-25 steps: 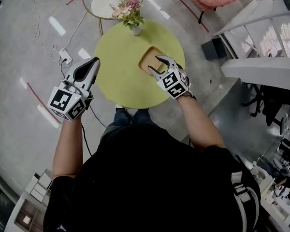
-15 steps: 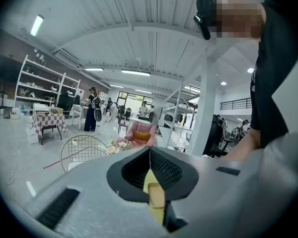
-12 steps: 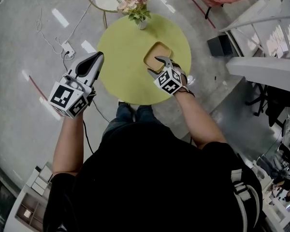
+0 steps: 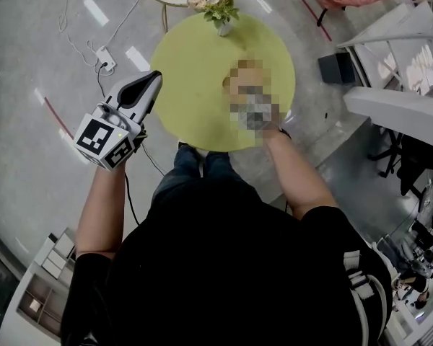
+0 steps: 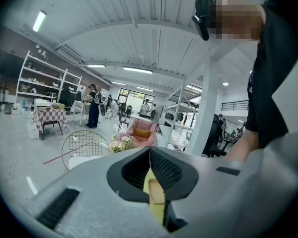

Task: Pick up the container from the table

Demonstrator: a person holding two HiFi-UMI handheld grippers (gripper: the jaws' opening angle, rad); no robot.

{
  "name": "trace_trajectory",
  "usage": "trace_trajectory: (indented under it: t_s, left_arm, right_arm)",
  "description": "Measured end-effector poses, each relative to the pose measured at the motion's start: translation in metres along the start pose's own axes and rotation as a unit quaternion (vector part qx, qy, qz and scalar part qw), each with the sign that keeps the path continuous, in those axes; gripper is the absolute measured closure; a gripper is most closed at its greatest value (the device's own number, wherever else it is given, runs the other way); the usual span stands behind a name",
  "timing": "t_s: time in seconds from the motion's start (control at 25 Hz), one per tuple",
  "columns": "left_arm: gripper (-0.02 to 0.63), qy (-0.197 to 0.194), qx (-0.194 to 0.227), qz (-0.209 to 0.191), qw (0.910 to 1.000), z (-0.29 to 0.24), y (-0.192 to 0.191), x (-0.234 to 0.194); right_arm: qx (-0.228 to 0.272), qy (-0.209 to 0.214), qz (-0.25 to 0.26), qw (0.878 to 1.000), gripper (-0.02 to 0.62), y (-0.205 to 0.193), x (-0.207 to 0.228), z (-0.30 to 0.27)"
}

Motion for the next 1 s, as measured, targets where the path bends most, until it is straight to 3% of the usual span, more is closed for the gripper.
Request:
trace_trajectory:
  t_s: [0.28, 0.6, 1.0]
  left_arm:
    - [0.588, 0.009, 0.001, 0.022, 0.9997, 0.006, -0.008, -0.013]
    - [0.588, 0.012, -0.007, 0.028, 0.9995, 0.013, -0.013, -0.018]
    - [0.588, 0.019, -0.003, 0.045, 0.9988, 0.023, -0.022, -0.022]
  right_arm:
    - [-0.048, 0.025, 0.005, 0.999, 0.336, -0.019, -0.005, -0.036]
    - [-0.086, 0.046, 0.011, 0.995, 0.397, -0.025, -0.004, -0.053]
    - [-0.103, 0.025, 0.036, 0.994, 0.542, -0.019, -0.001, -0.059]
Point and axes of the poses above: the fingertips, and each gripper's own axes: z backward along the fingers, x to its right, y out of its top, the point moved 9 cm from there along z, backward along the fingers, and after that the axes turned 2 degrees about z, right-handed, at the moved point
